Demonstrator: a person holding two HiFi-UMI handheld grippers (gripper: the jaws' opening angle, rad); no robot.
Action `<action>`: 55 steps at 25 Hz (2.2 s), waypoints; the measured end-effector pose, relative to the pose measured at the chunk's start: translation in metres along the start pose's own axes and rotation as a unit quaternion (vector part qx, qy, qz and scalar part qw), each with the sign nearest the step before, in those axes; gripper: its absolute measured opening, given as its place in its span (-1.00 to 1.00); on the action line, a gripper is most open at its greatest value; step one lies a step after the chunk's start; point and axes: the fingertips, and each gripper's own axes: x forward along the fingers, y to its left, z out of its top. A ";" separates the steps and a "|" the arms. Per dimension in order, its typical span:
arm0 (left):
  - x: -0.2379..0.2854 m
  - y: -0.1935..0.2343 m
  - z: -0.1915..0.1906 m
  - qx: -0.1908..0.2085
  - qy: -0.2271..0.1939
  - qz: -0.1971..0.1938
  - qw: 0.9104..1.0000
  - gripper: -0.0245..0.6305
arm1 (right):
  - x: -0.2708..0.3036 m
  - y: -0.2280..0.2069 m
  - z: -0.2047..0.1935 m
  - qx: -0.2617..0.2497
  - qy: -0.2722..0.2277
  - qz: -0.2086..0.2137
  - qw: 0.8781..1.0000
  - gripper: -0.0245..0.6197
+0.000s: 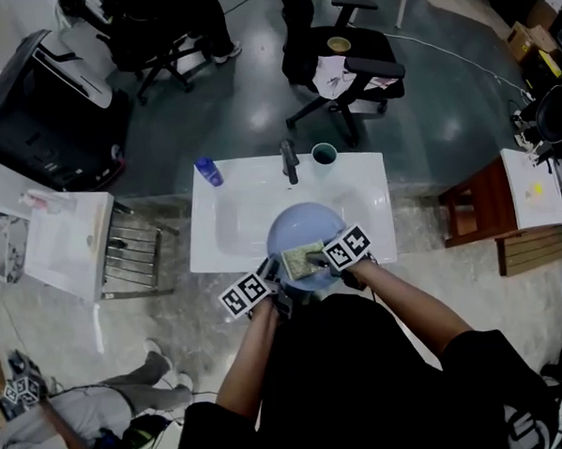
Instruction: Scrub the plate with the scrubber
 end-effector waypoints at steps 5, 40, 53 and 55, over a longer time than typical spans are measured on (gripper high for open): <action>-0.001 0.004 0.005 -0.010 -0.006 0.000 1.000 -0.74 | -0.006 -0.021 -0.004 -0.014 0.018 -0.019 1.000 -0.70; 0.117 0.114 0.033 -0.062 0.187 0.080 0.977 -0.71 | -0.057 -0.028 -0.008 0.183 -0.178 -0.145 0.956 -0.71; 0.139 0.123 0.030 0.008 0.267 0.104 0.958 -0.41 | -0.073 0.014 -0.025 0.216 -0.235 -0.211 0.924 -0.71; 0.131 0.123 0.033 0.049 0.258 0.115 0.958 -0.26 | -0.083 0.020 -0.032 0.212 -0.260 -0.219 0.916 -0.71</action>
